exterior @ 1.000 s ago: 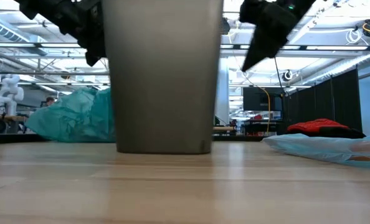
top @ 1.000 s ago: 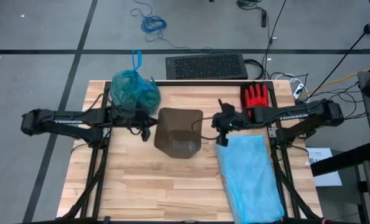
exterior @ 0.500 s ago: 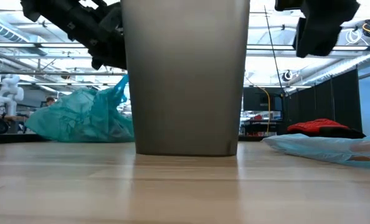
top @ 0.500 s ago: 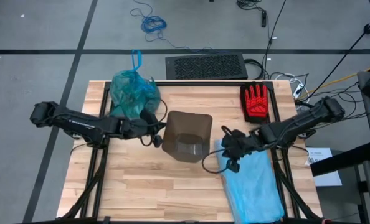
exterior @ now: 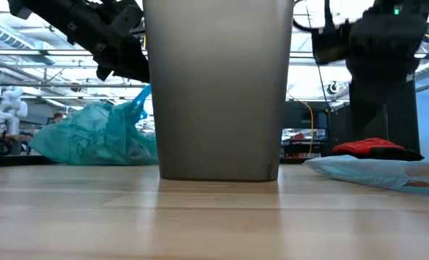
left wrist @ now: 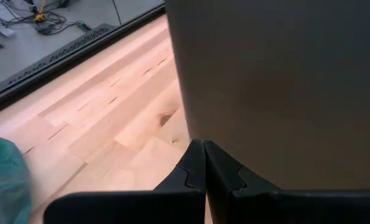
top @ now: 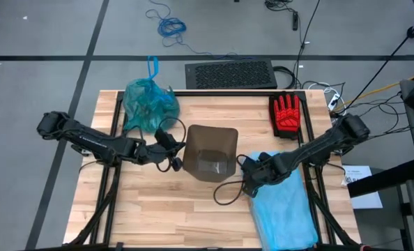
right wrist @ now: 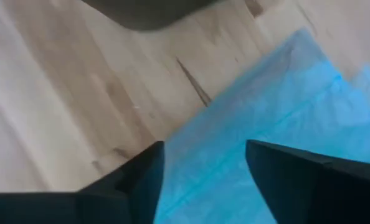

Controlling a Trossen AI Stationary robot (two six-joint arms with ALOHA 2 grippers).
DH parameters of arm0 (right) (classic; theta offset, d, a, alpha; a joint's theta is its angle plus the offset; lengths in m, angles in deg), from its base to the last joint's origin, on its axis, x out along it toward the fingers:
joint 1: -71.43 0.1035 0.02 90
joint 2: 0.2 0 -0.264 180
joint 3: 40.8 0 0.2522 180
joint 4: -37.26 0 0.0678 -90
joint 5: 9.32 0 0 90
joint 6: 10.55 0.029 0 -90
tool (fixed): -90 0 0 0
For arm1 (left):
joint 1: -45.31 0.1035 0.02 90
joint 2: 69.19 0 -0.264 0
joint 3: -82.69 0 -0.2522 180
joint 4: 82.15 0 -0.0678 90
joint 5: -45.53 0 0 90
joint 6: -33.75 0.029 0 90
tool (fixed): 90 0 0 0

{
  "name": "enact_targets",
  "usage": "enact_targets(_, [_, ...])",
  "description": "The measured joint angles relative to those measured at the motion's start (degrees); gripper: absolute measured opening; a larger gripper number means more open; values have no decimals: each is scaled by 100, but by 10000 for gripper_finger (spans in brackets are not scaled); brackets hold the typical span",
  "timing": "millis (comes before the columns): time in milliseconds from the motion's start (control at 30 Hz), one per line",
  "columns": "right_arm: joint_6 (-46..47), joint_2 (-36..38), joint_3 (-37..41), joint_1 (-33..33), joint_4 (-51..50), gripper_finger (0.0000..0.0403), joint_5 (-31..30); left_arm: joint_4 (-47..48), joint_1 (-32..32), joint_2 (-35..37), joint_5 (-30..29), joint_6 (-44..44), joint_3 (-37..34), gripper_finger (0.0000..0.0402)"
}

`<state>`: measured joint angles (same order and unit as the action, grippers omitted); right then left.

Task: Place trash/remove bag and relplace
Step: Insert the blue trash bag into the trash bin

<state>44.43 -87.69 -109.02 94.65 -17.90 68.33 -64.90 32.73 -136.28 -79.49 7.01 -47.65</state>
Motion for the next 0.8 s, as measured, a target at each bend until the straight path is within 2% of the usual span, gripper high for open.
enact_targets(100, [120,-309,0,2,5,252,-99,1,-59,0,-5,-42,0,0])
enact_targets(200, [186,-553,0,2,193,268,-112,0,-87,0,-131,-146,0,0])
enact_targets(333, [234,-810,0,2,398,270,-115,2,-97,0,-192,-146,0,0])
enact_targets(467, [439,-1073,0,-33,255,255,-117,2,-97,0,-192,-144,0,0])
enact_targets(600, [414,-1164,-4,-31,195,193,-137,2,-97,0,-192,-144,0,0])
enact_targets(767, [191,-1028,2,-28,-79,36,-166,-7,-158,74,-536,-142,6,0])
enact_targets(800, [148,-970,2,-23,-154,19,-226,0,-178,108,-600,-133,28,0])
